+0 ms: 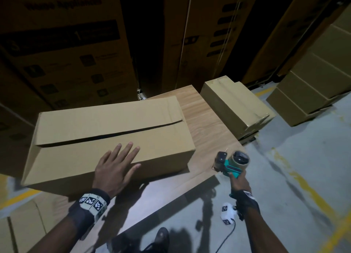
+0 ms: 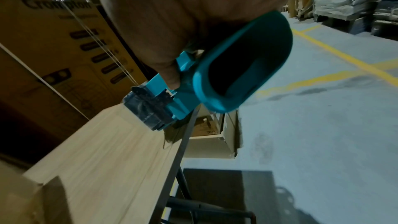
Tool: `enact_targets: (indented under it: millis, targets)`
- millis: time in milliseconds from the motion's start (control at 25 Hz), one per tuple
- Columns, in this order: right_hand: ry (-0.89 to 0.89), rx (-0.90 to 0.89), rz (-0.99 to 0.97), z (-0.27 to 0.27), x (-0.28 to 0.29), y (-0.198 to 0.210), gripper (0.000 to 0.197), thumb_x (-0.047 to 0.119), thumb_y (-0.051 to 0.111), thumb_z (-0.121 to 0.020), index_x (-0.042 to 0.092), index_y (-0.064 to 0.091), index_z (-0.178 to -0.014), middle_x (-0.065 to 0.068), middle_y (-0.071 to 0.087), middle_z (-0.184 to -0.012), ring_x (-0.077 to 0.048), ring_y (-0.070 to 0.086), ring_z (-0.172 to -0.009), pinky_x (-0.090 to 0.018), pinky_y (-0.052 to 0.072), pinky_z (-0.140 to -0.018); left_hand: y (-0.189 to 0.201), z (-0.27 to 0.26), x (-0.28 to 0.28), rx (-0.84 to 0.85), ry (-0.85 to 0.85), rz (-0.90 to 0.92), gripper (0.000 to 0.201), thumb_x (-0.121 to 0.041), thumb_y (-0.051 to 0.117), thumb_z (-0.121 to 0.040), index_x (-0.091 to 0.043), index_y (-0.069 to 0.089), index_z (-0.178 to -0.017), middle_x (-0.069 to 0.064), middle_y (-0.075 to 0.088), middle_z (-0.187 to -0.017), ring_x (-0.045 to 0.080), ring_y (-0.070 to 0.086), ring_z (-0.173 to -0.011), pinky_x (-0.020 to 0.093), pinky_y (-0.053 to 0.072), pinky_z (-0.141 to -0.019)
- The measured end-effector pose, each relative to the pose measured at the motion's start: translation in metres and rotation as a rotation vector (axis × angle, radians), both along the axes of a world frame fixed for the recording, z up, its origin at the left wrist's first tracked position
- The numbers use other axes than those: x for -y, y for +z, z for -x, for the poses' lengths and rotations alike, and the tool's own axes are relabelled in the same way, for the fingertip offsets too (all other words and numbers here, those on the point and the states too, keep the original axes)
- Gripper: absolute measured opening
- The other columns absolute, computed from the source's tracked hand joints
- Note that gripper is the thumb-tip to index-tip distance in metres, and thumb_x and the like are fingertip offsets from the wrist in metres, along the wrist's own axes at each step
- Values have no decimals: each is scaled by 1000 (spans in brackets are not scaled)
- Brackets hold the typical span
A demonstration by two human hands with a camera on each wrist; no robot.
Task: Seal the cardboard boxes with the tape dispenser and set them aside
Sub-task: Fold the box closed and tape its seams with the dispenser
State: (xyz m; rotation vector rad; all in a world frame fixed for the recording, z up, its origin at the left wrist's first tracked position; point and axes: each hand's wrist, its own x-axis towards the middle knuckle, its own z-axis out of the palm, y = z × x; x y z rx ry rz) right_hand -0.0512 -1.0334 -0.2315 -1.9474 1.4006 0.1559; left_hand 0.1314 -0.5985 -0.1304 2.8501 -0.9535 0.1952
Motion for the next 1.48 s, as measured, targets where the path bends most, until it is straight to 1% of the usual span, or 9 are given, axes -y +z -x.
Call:
enact_targets:
  millis: [120, 360, 520, 600, 720, 800, 920, 1240, 1480]
  targets:
    - [-35, 139, -69, 1, -1, 32, 39, 48, 53, -100, 39, 33, -132, -16, 58, -116, -39, 63, -90, -49, 63, -56, 2, 4, 5, 1, 11, 22, 66, -64, 33, -99, -31, 44, -154, 1, 42, -159, 34, 46, -142, 50, 42, -107]
    - [-116, 703, -275, -63, -29, 100, 34, 29, 56, -104, 42, 38, -130, -4, 56, -132, -20, 59, -110, -57, 49, -101, 6, 15, 17, -73, 28, -42, 73, -74, 32, -95, -33, 43, -155, -1, 42, -160, 33, 44, -144, 51, 44, -105]
    - [129, 857, -254, -105, -72, 173, 29, 35, 55, -105, 56, 45, -122, -2, 61, -122, -26, 66, -103, -52, 57, -88, 15, 23, 39, -193, -21, -44, 77, -81, 32, -94, -36, 40, -156, -5, 38, -161, 30, 41, -147, 49, 43, -108]
    - [289, 906, -201, -122, -106, 199, 30, 31, 54, -106, 54, 44, -123, 1, 61, -116, -11, 69, -90, -33, 60, -73, 16, 25, 44, -225, -53, -16, 78, -82, 32, -94, -39, 34, -158, -7, 32, -164, 27, 33, -151, 49, 37, -114]
    - [565, 936, -78, -133, -158, 224, 34, 22, 53, -106, 38, 41, -133, 10, 58, -109, 5, 65, -81, -12, 52, -62, 36, 20, 38, -431, -63, 372, 66, -72, 40, -99, -47, 26, -158, -17, 27, -165, 7, 24, -153, 36, 24, -123]
    - [747, 923, 34, -143, -195, 225, 36, 31, 55, -104, 45, 40, -134, 15, 58, -115, -1, 64, -91, -17, 55, -66, 57, 6, 13, -755, 92, 891, 54, -55, 56, -100, -40, 47, -151, -14, 55, -149, 2, 50, -136, 23, 41, -111]
    - [935, 902, 236, -155, -241, 216, 35, 40, 53, -101, 39, 43, -134, 11, 58, -115, -3, 60, -99, -15, 51, -75, 95, -23, -41, -1114, 461, 1380, 61, -67, 58, -90, -27, 64, -135, -2, 72, -127, 16, 69, -115, 36, 54, -103]
    - [1317, 805, 610, -181, -321, 224, 51, 36, 55, -89, 34, 39, -138, 2, 49, -113, -20, 59, -59, -32, 49, -41, 141, -47, -136, -1423, 518, 1709, 69, -61, 48, -96, -8, 54, -141, 17, 68, -131, 30, 67, -121, 44, 53, -105]
    - [1346, 845, 535, -199, -332, 225, 49, 36, 55, -91, 35, 39, -138, 3, 51, -113, -18, 61, -63, -37, 53, -45, 118, -52, -138, -1510, 776, 1996, 41, -33, 59, -98, -2, 60, -125, 21, 75, -110, 28, 77, -93, 39, 59, -87]
